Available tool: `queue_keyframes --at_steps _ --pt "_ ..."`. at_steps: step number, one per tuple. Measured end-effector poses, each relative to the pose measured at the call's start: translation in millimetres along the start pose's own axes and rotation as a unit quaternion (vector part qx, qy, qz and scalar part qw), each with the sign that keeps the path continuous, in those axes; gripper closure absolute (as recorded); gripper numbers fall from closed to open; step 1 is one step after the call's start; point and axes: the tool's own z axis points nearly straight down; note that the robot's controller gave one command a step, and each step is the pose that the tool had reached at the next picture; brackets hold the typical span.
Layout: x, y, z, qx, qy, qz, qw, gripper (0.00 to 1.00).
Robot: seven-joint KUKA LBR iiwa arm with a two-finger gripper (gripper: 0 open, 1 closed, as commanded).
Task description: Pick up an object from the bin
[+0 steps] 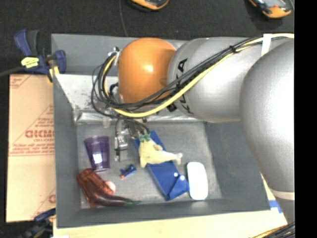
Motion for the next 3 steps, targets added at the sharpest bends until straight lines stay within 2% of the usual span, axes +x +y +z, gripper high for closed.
queue_keyframes --at_steps 1,2,3 --pt "7.5 3 21 0.0 -0.0008 -0.198 0.9802 0.0" --pt "-8.0 29 40 -0.001 -0.0018 -0.296 0.955 0.0" --pt "-21.0 37 100 0.001 -0.0027 -0.466 0.8845 0.0"
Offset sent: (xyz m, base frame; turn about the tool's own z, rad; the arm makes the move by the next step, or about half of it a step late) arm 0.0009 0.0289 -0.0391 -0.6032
